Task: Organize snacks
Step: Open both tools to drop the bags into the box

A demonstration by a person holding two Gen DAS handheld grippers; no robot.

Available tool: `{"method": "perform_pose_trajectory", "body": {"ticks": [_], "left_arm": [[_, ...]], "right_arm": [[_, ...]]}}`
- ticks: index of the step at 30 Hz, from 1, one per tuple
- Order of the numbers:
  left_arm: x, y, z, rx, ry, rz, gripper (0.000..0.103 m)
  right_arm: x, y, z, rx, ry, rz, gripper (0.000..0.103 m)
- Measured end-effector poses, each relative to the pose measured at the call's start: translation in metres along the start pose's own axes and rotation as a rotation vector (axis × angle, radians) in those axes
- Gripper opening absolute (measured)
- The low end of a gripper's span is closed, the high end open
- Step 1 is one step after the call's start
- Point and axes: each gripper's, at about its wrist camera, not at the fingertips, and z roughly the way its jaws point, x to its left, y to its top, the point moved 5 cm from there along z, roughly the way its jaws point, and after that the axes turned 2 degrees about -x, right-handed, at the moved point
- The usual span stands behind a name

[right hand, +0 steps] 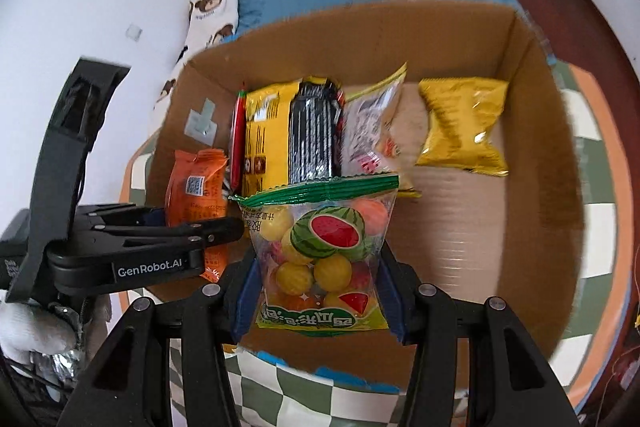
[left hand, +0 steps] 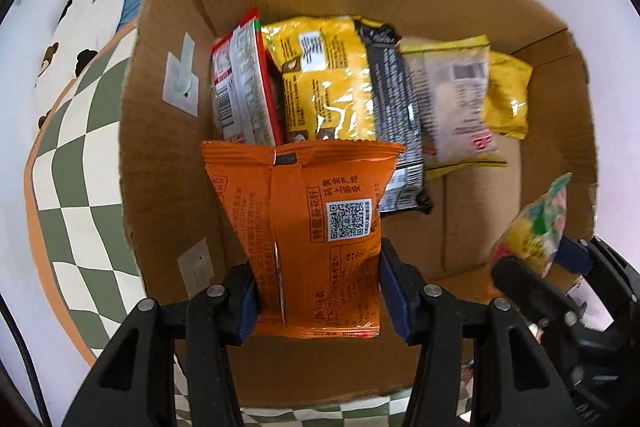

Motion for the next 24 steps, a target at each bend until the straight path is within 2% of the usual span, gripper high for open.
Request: {"method": "perform_pose_trajectory", "body": {"ticks": [4,6,7,8,15,24], "left_arm": [[0.006,-0.002,0.007,0.048,-0.005,-0.008,0.053],[0.008,-0.002,0.007,0.038,-0.006,-0.012,0.065],[0.009,-0.002,0.006,0.028,-0.002,-0.015,0.07],[0.01,-0.003,0.004,0.018,-0.004,-0.016,0.07],[0.01,-0.01,-0.009,-0.04,-0.003,-0.007,0.07],[0.005,-0.038,-0.041,-0.201,-0.022,-0.042,0.07]], "right_arm": [[0.007,-0.006,0.022,0.054,0.054,-0.005,0.055],[0.008,-0.012,0.033,0.095,0.067,-0.004,0.063],[0.006,-0.014,0.037,0.108,0.057,-0.001,0.074],[0.005,-0.014,0.037,0.106,0.049,-0.004,0.078],[-0.005,-0.015,0.025,0.07,0.011,0.01,0.079],[-0.018,-0.026,-0.014,-0.025,-0.092,-0.011,0.078]]}}
